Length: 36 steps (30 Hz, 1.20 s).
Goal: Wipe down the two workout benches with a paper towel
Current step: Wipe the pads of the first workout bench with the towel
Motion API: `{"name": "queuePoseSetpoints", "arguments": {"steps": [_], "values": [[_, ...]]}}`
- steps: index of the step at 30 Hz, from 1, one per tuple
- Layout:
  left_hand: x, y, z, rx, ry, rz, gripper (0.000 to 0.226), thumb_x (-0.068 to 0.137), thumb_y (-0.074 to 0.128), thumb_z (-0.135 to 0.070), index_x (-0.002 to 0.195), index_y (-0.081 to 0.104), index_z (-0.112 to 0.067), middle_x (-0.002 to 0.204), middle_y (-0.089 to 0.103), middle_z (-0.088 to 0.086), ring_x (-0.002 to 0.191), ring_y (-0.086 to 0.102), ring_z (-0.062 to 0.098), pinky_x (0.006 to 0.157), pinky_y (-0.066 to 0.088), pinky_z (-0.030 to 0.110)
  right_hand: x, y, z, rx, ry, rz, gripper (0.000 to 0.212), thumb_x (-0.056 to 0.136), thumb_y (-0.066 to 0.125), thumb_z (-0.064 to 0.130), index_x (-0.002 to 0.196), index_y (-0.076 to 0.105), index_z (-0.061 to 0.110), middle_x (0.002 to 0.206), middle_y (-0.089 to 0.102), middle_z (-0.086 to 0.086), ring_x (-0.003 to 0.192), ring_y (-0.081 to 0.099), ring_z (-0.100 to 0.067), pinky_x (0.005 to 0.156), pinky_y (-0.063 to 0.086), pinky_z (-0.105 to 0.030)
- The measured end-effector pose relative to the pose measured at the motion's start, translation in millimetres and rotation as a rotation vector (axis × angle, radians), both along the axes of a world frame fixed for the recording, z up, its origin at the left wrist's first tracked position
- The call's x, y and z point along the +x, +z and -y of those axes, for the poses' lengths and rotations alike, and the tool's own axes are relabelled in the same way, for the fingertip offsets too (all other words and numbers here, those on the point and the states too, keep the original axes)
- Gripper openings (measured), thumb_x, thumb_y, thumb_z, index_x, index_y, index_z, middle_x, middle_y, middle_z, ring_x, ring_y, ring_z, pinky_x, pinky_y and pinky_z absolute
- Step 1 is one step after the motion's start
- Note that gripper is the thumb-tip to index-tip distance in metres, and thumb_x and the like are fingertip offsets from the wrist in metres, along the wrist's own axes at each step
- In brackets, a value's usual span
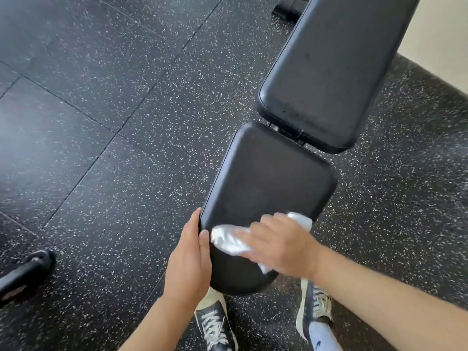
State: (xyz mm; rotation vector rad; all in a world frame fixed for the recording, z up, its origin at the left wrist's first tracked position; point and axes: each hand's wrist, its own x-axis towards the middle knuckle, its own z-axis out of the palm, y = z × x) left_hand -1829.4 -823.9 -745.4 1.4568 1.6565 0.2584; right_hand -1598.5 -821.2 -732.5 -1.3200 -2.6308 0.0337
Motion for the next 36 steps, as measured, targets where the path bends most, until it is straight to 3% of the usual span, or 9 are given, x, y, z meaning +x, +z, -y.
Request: {"name": "queuePoseSetpoints", "arguments": {"steps": [2,5,7,16,20,24,27,31,36], "values": [[2.6,0.6,0.0,0.013,0.011,-0.023,0.061,0.104,0.018,-0.058,0.162,0.025,-0.040,0.163,0.041,-0.016,0.143,0.046,0.014,0.103,0.038,0.030,13.7,-0.5,-49.9,0.134,-0.180,0.078,0.048,0.098,0.034,0.022,0.126,0.071,0.035,0.068,0.037,0.000,0.059,0.033,-0.023,0.048,0.031,-0.035],[8.3,3.1,2.1,0.010,0.060,-0.036,0.053,0.109,0.025,-0.047,0.161,0.027,-0.040,0.161,0.044,-0.015,0.141,0.047,0.015,0.106,0.039,0.035,22.5,8.7,-121.1,0.083,-0.635,-0.181,0.026,0.100,0.063,0.024,0.121,0.076,0.016,0.075,0.053,-0.008,0.064,0.050,-0.030,0.054,0.047,-0.043],[12.1,4.8,1.6,0.013,0.072,-0.046,0.053,0.110,0.027,-0.043,0.162,0.028,-0.037,0.162,0.044,-0.013,0.142,0.046,0.014,0.108,0.036,0.031,3.5,9.3,-123.5,-0.016,-0.730,-0.245,0.033,0.098,0.066,0.030,0.125,0.072,0.012,0.084,0.058,-0.009,0.073,0.055,-0.031,0.061,0.047,-0.045],[18.3,13.2,-6.7,0.057,-0.006,-0.143,0.054,0.111,0.034,-0.028,0.165,0.027,-0.026,0.164,0.040,-0.006,0.149,0.037,0.013,0.121,0.029,0.032,9.7,0.1,8.5,-0.005,0.024,-0.155,0.028,0.106,0.058,0.035,0.116,0.077,0.018,0.076,0.056,0.003,0.063,0.048,-0.019,0.052,0.039,-0.035],[53.0,12.6,-20.0,0.191,-0.131,-0.269,0.062,0.107,0.036,-0.037,0.164,0.022,-0.019,0.168,0.031,0.008,0.152,0.031,0.027,0.125,0.029,0.044,71.9,-1.6,-67.4,0.216,-0.238,-0.035,0.040,0.102,0.042,0.023,0.131,0.070,0.029,0.070,0.032,0.000,0.057,0.041,-0.023,0.048,0.031,-0.035],[92.9,16.2,-26.5,0.198,-0.058,-0.474,0.070,0.100,0.041,-0.038,0.164,0.025,-0.016,0.166,0.033,0.017,0.144,0.041,0.040,0.113,0.039,0.057,99.0,5.2,-103.1,0.021,-0.645,-0.237,0.018,0.095,0.071,0.026,0.104,0.074,0.011,0.076,0.054,-0.007,0.065,0.052,-0.030,0.054,0.048,-0.043],[98.8,20.5,-25.2,0.176,-0.065,-0.535,0.069,0.101,0.041,-0.036,0.165,0.023,-0.017,0.166,0.033,0.016,0.144,0.041,0.040,0.114,0.037,0.057,65.5,5.4,-40.3,-0.066,-0.407,-0.249,0.038,0.094,0.073,0.033,0.127,0.072,0.015,0.079,0.056,-0.003,0.067,0.053,-0.027,0.056,0.045,-0.041],[110.7,30.8,-29.8,0.093,-0.085,-0.608,0.071,0.104,0.050,-0.028,0.166,0.020,-0.012,0.168,0.027,0.021,0.149,0.035,0.044,0.118,0.033,0.060,84.8,-0.4,28.3,-0.145,-0.052,-0.219,0.033,0.095,0.070,0.038,0.119,0.075,0.017,0.081,0.058,0.002,0.067,0.054,-0.021,0.055,0.046,-0.037],[140.6,51.3,-43.4,0.055,-0.167,-0.618,0.069,0.107,0.046,-0.037,0.167,0.020,-0.018,0.174,0.014,0.018,0.156,0.019,0.046,0.123,0.025,0.061,159.5,9.2,7.0,-0.238,-0.190,-0.178,0.038,0.106,0.050,0.040,0.127,0.070,0.017,0.093,0.061,-0.001,0.077,0.059,-0.024,0.064,0.053,-0.041]]}}
